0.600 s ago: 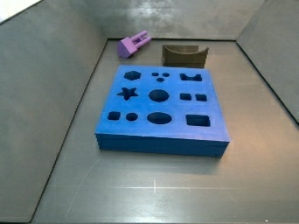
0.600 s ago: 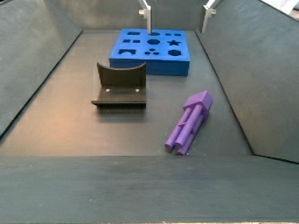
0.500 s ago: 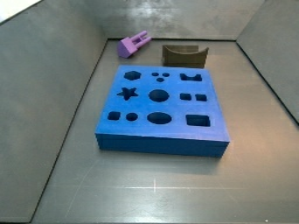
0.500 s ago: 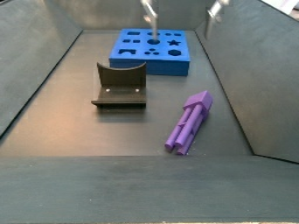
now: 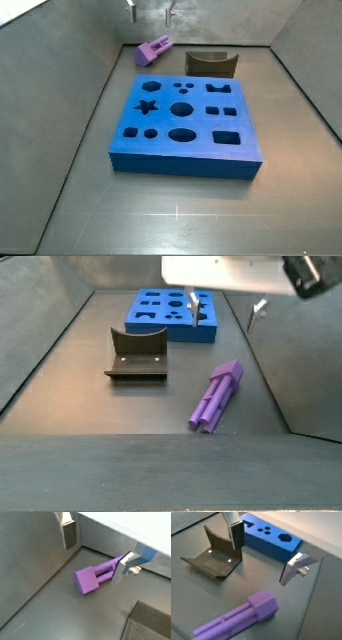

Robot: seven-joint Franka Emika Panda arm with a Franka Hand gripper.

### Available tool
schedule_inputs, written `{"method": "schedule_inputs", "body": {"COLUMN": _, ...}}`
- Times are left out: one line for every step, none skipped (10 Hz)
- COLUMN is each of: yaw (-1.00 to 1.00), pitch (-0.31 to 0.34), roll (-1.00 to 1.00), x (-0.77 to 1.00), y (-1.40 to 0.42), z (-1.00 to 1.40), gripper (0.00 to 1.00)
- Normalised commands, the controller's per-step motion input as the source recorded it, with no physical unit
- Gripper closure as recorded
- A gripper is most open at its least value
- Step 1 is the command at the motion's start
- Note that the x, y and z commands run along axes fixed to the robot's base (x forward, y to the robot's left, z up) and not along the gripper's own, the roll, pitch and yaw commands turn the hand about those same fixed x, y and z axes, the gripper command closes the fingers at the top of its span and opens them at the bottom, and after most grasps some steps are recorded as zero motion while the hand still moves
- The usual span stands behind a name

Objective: Pick up the 3 prong object. Move up. Place the 3 prong object on the fixture. Regrasp the 3 prong object. Move to above the board. Insert the 3 prong object.
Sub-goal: Pick up the 3 prong object.

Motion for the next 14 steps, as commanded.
{"method": "schedule_inputs", "body": {"yaw": -0.15, "pitch": -0.114, "roll": -0.44, "x": 0.30, "y": 0.47, "z": -0.24, "gripper": 0.00}}
{"method": "schedule_inputs", "body": {"yaw": -0.15, "pitch": -0.091, "roll": -0.43, "x": 0.28, "y": 0.49, "z": -0.27, "gripper": 0.00}}
{"method": "schedule_inputs", "body": {"yaw": -0.17, "pitch": -0.076, "roll": -0.41, "x": 0.19, "y": 0.50, "z": -0.31, "gripper": 0.00}}
{"method": "schedule_inputs", "body": {"yaw": -0.22, "pitch": -0.104, "roll": -0.42, "x": 0.12, "y": 0.44, "z": -0.29, "gripper": 0.00}}
{"method": "schedule_inputs", "body": {"yaw": -0.22, "pitch": -0.107, "roll": -0.42, "x": 0.13, "y": 0.44, "z": -0.29, "gripper": 0.00}}
{"method": "schedule_inputs", "body": {"yaw": -0.23, "pitch": -0.104, "roll": -0.42, "x": 0.12, "y": 0.44, "z": -0.29, "gripper": 0.00}}
{"method": "schedule_inputs", "body": {"yaw": -0.25, "pitch": -0.027, "roll": -0.35, "x": 0.00, "y": 0.47, "z": -0.46, "gripper": 0.00}}
{"method": "schedule_inputs", "body": {"yaw": -0.24, "pitch": -0.106, "roll": -0.33, "x": -0.26, "y": 0.37, "z": -0.54, "gripper": 0.00}}
{"method": "schedule_inputs", "body": {"yaw": -0.24, "pitch": -0.143, "roll": -0.36, "x": -0.43, "y": 0.30, "z": -0.48, "gripper": 0.00}}
{"method": "schedule_inputs", "body": {"yaw": -0.20, "pitch": -0.137, "roll": -0.38, "x": -0.40, "y": 0.29, "z": -0.45, "gripper": 0.00}}
{"method": "schedule_inputs", "body": {"yaw": -0.12, "pitch": -0.147, "roll": -0.40, "x": -0.28, "y": 0.26, "z": -0.39, "gripper": 0.00}}
{"method": "schedule_inputs", "body": {"yaw": 0.00, "pitch": -0.117, "roll": -0.43, "x": -0.12, "y": 0.21, "z": -0.31, "gripper": 0.00}}
{"method": "schedule_inputs", "body": {"yaw": 0.00, "pitch": -0.093, "roll": -0.44, "x": -0.05, "y": 0.12, "z": -0.29, "gripper": 0.00}}
{"method": "schedule_inputs", "body": {"yaw": 0.00, "pitch": -0.113, "roll": -0.45, "x": 0.00, "y": 0.05, "z": -0.23, "gripper": 0.00}}
